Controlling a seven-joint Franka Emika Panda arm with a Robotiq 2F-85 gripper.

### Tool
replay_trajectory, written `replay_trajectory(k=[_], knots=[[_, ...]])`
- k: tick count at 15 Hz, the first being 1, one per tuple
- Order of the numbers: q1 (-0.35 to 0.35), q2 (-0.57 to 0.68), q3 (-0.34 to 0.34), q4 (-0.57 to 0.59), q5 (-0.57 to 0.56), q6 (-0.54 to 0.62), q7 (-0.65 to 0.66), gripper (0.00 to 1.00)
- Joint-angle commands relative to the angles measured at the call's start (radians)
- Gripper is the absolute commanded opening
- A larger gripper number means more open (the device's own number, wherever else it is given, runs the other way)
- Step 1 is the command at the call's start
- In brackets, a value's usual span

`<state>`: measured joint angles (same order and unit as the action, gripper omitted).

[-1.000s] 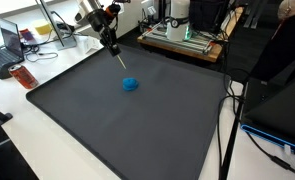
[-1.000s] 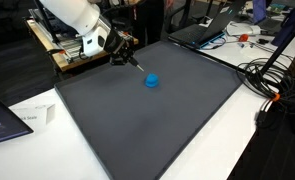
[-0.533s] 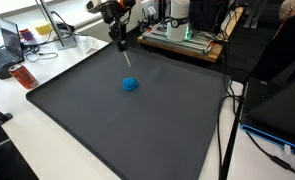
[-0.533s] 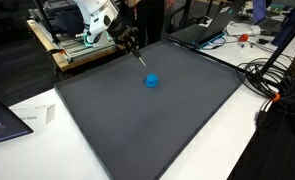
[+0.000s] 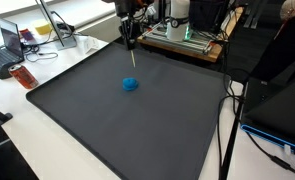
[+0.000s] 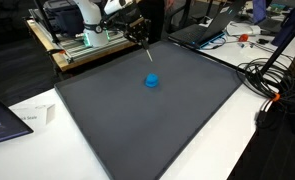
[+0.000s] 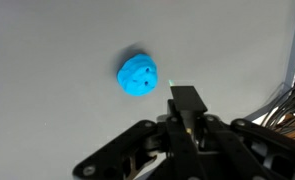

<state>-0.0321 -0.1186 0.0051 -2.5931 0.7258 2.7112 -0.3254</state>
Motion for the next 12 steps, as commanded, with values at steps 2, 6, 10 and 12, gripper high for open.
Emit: replay_trajectory(k=[2,6,10,12], knots=[[0.028,-0.054,0.004,-0.036,-0.144,-0.019,0.205,0.03],[0.021,-0.066,-0.037,-0.004,-0.165,-0.127,0.236,0.03],[0.002,-0.054,-0.104,0.05,-0.132,-0.249,0.18,0.03],[-0.009,-0.035,-0.14,0.079,-0.109,-0.286,0.134,0.03]])
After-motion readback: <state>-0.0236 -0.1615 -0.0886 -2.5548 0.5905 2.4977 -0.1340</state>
